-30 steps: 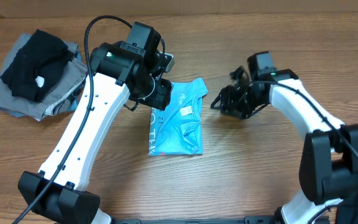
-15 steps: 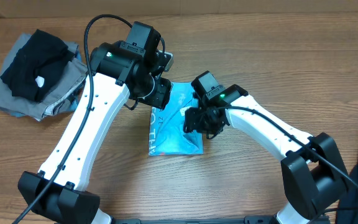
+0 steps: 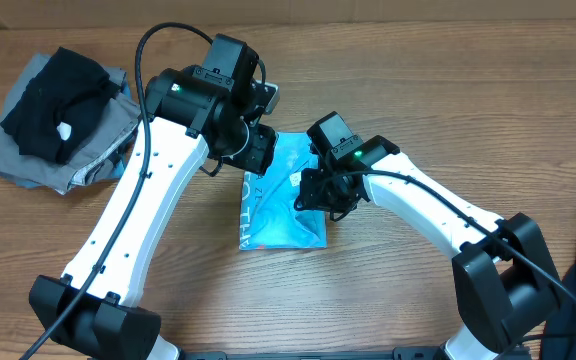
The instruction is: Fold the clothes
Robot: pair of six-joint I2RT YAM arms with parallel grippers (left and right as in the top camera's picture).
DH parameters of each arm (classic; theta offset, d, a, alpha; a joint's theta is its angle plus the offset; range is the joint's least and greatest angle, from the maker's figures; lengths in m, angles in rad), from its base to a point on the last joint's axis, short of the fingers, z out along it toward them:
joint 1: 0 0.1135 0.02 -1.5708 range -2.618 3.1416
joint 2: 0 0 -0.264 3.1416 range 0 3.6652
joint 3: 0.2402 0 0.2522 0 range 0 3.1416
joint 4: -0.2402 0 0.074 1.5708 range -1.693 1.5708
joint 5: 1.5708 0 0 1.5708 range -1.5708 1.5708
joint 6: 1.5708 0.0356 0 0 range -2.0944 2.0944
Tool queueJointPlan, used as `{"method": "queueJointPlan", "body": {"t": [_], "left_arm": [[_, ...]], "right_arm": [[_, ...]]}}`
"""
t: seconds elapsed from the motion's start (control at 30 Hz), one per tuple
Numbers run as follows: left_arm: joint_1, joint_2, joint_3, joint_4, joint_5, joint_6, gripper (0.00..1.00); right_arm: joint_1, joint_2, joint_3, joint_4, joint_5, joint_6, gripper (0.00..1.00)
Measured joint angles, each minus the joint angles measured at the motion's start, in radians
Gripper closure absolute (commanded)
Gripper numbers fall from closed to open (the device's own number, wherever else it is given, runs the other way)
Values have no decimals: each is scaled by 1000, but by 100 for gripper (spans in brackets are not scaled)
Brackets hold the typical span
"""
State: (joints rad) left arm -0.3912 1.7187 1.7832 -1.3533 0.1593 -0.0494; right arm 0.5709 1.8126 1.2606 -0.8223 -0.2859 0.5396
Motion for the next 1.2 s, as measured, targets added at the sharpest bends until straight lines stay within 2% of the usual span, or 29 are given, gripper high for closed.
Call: {"method": "queueJointPlan", "body": {"t": [0.03,0.07,0.1,0.13,0.3,0.33,0.43,0.5,0.7,0.93,0.97,1.07,1.13,1.2], "left_arm": [[0,0,0,0,0,0,43],[0,0,0,0,0,0,43],[0,0,0,0,0,0,43],[0,0,0,0,0,0,42],[0,0,0,0,0,0,43],[0,0,0,0,0,0,43],[0,0,0,0,0,0,43],[0,0,0,0,0,0,43],[0,0,0,0,0,1,43],[0,0,0,2,-4,7,41],[0,0,0,5,-4,10,41],[0,0,0,11,-4,23,41],[0,0,0,15,-4,26,41],[0,0,0,15,-5,26,41]], "right_arm": [[2,0,0,0,-3,3,69],[6,0,0,1,-3,7,64],[11,0,0,1,-3,11,49],[13,0,0,1,-2,8,44],[24,0,0,23,-3,29,45],[25,0,0,30,-2,37,49],[30,0,0,46,-2,52,83],[35,0,0,40,6,54,96],[25,0,0,-43,39,63,96],[-48,0,-3,-247,111,62,96],[-54,0,-2,-265,122,61,96],[-59,0,-2,-306,155,59,84],[-59,0,-2,-320,171,48,58],[-60,0,-2,-335,198,45,52]]}}
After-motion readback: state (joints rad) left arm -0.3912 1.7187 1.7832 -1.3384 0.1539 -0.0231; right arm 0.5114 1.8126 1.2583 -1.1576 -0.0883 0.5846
